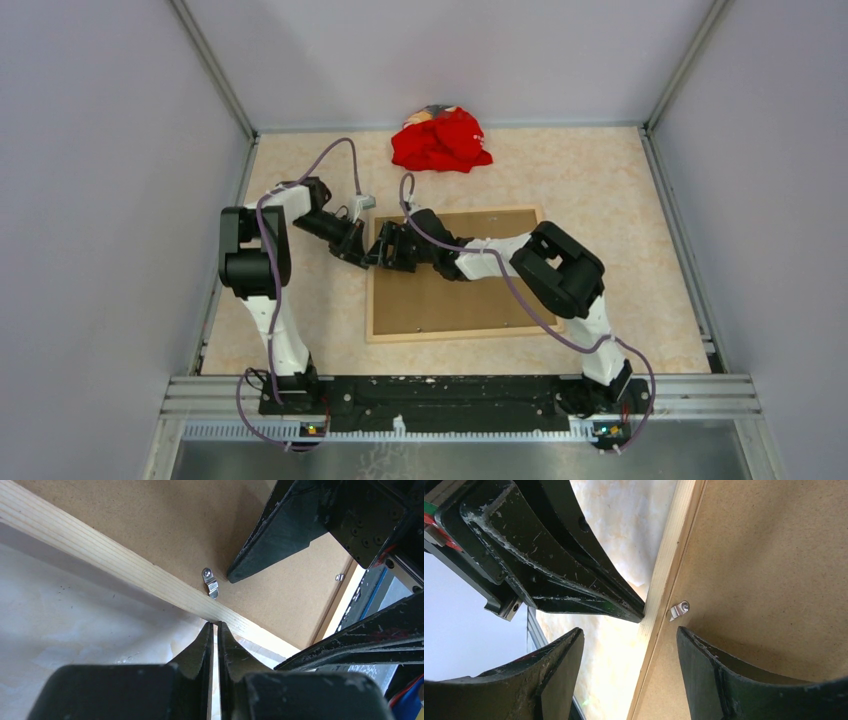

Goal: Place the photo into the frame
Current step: Install the photo frame at the center of the board.

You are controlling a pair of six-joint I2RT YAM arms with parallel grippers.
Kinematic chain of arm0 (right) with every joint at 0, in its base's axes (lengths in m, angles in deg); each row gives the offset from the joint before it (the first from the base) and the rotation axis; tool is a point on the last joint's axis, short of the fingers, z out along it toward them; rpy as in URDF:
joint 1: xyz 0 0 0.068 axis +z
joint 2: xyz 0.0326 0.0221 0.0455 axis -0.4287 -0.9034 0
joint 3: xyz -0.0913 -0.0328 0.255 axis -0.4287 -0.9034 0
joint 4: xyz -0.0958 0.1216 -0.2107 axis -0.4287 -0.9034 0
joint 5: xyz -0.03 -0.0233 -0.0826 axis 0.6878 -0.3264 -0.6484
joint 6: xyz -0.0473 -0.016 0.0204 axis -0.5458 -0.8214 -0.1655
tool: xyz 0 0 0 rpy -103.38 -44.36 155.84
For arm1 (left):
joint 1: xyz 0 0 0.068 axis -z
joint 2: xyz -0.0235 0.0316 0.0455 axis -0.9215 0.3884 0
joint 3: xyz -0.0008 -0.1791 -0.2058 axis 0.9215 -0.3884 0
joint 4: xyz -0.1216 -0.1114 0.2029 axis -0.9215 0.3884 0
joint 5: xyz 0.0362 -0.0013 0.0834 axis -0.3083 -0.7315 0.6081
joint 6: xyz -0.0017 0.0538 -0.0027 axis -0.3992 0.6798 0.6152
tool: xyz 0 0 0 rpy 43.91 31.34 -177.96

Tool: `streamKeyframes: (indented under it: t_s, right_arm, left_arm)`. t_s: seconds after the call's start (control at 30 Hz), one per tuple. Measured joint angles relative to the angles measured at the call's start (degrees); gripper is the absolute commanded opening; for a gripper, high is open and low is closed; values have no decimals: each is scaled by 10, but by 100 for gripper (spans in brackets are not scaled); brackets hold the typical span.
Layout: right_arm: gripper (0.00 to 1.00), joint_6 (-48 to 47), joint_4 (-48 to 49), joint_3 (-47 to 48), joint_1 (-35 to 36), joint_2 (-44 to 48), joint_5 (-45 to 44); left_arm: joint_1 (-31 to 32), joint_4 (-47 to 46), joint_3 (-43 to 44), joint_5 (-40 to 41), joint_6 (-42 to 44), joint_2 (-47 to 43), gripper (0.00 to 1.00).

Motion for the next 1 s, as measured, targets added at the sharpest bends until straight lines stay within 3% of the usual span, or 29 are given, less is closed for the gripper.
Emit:
streamKeyframes:
  t_s: [1.0]
  right_arm:
    - [63,45,-16,28,2,-19,-11]
  left_arm:
    - [0,1,0,0,4,0,10]
